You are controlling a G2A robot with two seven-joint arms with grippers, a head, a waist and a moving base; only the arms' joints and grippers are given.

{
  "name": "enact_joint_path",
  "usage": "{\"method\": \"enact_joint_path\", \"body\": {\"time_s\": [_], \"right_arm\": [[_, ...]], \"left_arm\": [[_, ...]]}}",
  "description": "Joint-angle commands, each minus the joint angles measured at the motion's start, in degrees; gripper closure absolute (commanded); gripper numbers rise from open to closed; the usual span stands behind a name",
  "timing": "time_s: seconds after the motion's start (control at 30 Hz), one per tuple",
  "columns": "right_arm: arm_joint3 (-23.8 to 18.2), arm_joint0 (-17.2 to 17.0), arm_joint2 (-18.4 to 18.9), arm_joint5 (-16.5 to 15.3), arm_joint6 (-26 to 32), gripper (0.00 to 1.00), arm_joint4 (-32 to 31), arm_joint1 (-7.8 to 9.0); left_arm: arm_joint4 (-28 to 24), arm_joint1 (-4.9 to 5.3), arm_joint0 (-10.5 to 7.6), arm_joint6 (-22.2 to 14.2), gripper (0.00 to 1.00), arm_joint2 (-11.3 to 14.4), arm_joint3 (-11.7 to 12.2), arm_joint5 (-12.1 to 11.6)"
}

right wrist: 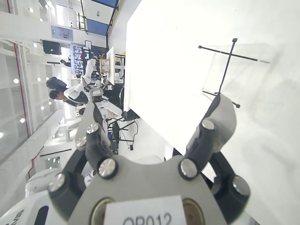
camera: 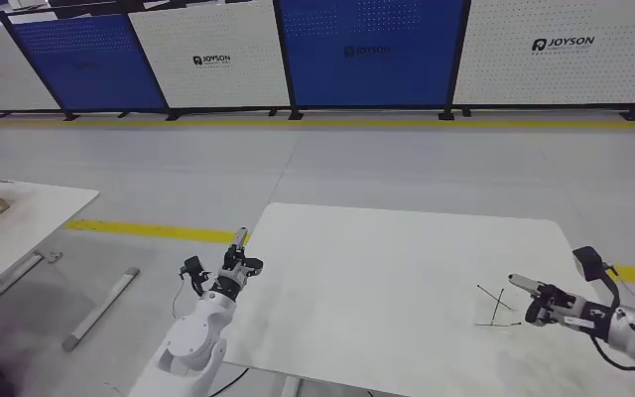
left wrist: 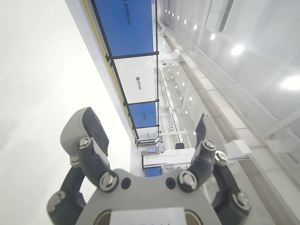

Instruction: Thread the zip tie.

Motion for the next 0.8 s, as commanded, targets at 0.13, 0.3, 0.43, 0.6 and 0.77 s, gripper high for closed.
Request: {"method": "enact_joint_path", "body": {"time_s": [0.13,0.3,0.43,0.6,0.77], "right_arm": [[0.00,0.01,0.00,0.00,0.01,0.00,-0.01,0.00],[-0.73,0.35,0.08,-1.04,1.19,0.00,-0.19,0.12],[0.52,2.43,1.59,-5.16,6.83,0.00,-1.17,1.85],[1.15,3.87,-2.68,-5.71,6.83,0.00,-0.98,5.86],[5.89,9.00,-11.70,-4.62,6.83,0.00,1.41,10.13]], "left_arm": [[0.00,0.00,0.00,0.00,0.00,0.00,0.00,0.00],[0.00,0.00,0.00,0.00,0.00,0.00,0.00,0.00],[0.00,0.00,0.00,0.00,0.00,0.00,0.00,0.00],[0.00,0.00,0.00,0.00,0.00,0.00,0.00,0.00],[0.00,0.00,0.00,0.00,0.00,0.00,0.00,0.00]]}}
